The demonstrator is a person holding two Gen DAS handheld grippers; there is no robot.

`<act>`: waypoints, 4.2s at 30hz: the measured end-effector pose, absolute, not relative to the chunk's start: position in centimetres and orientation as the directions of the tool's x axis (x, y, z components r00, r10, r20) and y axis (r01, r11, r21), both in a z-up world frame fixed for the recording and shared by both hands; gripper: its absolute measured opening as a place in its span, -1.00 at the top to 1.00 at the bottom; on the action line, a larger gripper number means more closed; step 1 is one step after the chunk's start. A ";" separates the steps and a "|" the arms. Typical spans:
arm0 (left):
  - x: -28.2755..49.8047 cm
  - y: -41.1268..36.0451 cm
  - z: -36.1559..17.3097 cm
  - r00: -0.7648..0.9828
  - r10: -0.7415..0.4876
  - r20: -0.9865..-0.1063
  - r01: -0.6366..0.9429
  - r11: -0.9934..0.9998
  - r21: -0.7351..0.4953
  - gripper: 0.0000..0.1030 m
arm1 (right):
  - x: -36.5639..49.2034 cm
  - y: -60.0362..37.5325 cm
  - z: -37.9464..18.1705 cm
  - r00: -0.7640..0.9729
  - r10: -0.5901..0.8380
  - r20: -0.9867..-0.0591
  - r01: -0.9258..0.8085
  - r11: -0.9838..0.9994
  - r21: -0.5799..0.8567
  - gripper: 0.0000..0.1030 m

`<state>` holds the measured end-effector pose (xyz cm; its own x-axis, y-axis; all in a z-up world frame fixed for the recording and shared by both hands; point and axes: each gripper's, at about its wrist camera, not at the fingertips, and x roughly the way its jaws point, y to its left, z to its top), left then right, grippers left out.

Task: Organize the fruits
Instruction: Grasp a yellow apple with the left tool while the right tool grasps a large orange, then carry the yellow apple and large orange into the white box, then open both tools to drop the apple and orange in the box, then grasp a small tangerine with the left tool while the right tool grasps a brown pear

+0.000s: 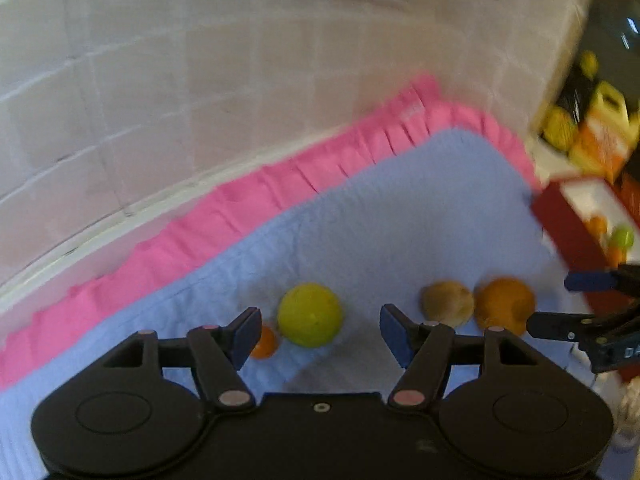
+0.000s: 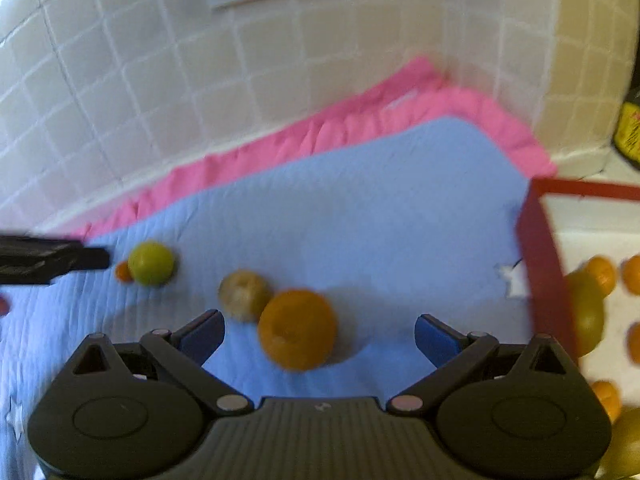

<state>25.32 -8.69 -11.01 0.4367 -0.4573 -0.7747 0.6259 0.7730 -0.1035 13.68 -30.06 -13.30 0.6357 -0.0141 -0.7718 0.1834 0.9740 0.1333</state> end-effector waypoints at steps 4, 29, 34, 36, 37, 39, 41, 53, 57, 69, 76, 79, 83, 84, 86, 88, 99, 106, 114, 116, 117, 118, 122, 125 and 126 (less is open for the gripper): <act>26.2 -10.6 -12.8 0.454 -0.398 -0.797 0.653 0.757 -0.007 -0.51 | 14.2 -29.4 -14.7 0.622 -0.031 -0.782 0.178 0.979 0.103 -0.99; 25.6 -13.4 -12.4 0.507 -0.375 -0.776 0.672 0.736 0.083 -0.09 | 14.0 -30.6 -15.4 0.672 0.049 -0.739 0.178 0.958 0.225 -0.12; 23.1 -15.1 -8.3 0.534 -0.440 -0.722 0.699 0.710 0.084 -0.08 | 10.6 -32.0 -12.0 0.737 0.031 -0.675 0.193 0.947 0.255 -0.12; 21.8 -16.3 -6.4 0.536 -0.486 -0.690 0.720 0.690 0.074 -0.09 | 8.9 -33.2 -10.5 0.763 0.013 -0.646 0.212 0.939 0.269 -0.12; 21.1 -17.1 -5.4 0.532 -0.514 -0.673 0.735 0.675 0.065 -0.09 | 7.9 -34.0 -9.7 0.774 -0.003 -0.633 0.227 0.935 0.272 -0.12; 19.8 -19.0 -3.8 0.508 -0.571 -0.645 0.767 0.641 0.037 -0.09 | 6.1 -35.8 -8.5 0.788 -0.040 -0.614 0.264 0.923 0.279 -0.12; 18.4 -21.4 -2.4 0.471 -0.629 -0.618 0.805 0.593 0.010 -0.09 | 4.2 -38.0 -7.7 0.789 -0.082 -0.608 0.315 0.905 0.286 -0.12; 13.5 -38.3 -3.3 0.126 -0.714 -0.689 0.925 0.336 -0.178 -0.09 | -6.3 -50.4 -5.9 0.593 -0.321 -0.738 0.523 0.851 0.050 -0.13; 12.4 -41.4 -5.8 0.081 -0.678 -0.731 0.925 0.325 -0.199 -0.09 | -7.2 -51.6 -7.1 0.527 -0.280 -0.802 0.483 0.876 0.012 -0.12; 11.9 -46.1 -10.7 0.042 -0.551 -0.833 0.930 0.325 -0.168 -0.09 | -3.9 -51.1 -11.8 0.347 -0.236 -0.908 0.326 0.938 -0.119 -0.12; 11.8 -47.2 -12.3 0.026 -0.530 -0.847 0.930 0.324 -0.174 -0.10 | -2.4 -51.9 -13.6 0.295 -0.215 -0.931 0.283 0.950 -0.130 -0.12; 11.4 -47.5 -12.6 0.034 -0.519 -0.854 0.938 0.312 -0.152 -0.10 | -2.3 -52.1 -13.7 0.302 -0.210 -0.930 0.278 0.952 -0.124 -0.13; 11.4 -47.5 -12.6 0.029 -0.525 -0.851 0.935 0.316 -0.163 -0.09 | -2.4 -52.3 -13.8 0.310 -0.210 -0.927 0.274 0.954 -0.124 -0.13; 11.5 -47.4 -12.4 0.021 -0.534 -0.845 0.930 0.322 -0.180 -0.15 | -2.4 -52.2 -13.8 0.310 -0.211 -0.927 0.276 0.953 -0.125 -0.13; 11.8 -47.0 -11.9 0.010 -0.552 -0.834 0.922 0.329 -0.207 -0.33 | -2.5 -52.6 -13.7 0.312 -0.207 -0.927 0.286 0.951 -0.116 -0.14; 11.7 -46.3 -10.9 0.026 -0.579 -0.815 0.926 0.321 -0.198 -0.33 | -2.9 -52.7 -13.2 0.318 -0.215 -0.923 0.301 0.946 -0.117 -0.15; 14.5 -37.7 -4.4 0.119 -0.705 -0.699 0.871 0.412 -0.266 -0.45 | -6.7 -51.1 -6.6 0.478 -0.251 -0.842 0.402 0.915 -0.044 -0.58; 16.5 -27.6 2.0 0.294 -0.791 -0.537 0.792 0.516 -0.326 -0.45 | -5.7 -46.7 1.0 0.676 -0.308 -0.670 0.361 0.930 -0.063 -0.93; 17.7 -14.0 7.8 0.567 -0.711 -0.415 0.648 0.697 -0.307 -0.52 | 0.0 -41.8 5.0 0.876 -0.140 -0.461 0.216 0.970 0.116 -1.00; 17.8 -11.2 8.4 0.625 -0.660 -0.416 0.603 0.747 -0.279 -0.53 | 2.4 -41.2 4.5 0.881 -0.071 -0.467 0.172 0.969 0.178 -1.00; 17.8 -9.8 8.5 0.652 -0.629 -0.423 0.578 0.774 -0.260 -0.53 | 3.6 -40.6 4.1 0.879 -0.042 -0.475 0.153 0.968 0.197 -0.99; 18.0 -8.7 8.5 0.672 -0.604 -0.428 0.556 0.794 -0.247 -0.53 | 4.7 -40.3 3.8 0.877 -0.017 -0.481 0.135 0.968 0.213 -0.99; 18.8 -4.6 7.6 0.712 -0.533 -0.457 0.482 0.845 -0.233 -0.55 | 9.1 -37.7 1.9 0.844 0.068 -0.531 0.081 0.964 0.253 -0.99; 20.3 -2.4 5.2 0.721 -0.459 -0.519 0.424 0.885 -0.194 -0.57 | 11.8 -35.3 0.0 0.811 0.135 -0.569 0.038 0.959 0.281 -0.99; 20.9 -1.8 4.2 0.714 -0.442 -0.543 0.410 0.893 -0.188 -0.57 | 12.7 -34.5 -0.7 0.799 0.139 -0.586 0.037 0.960 0.277 -0.99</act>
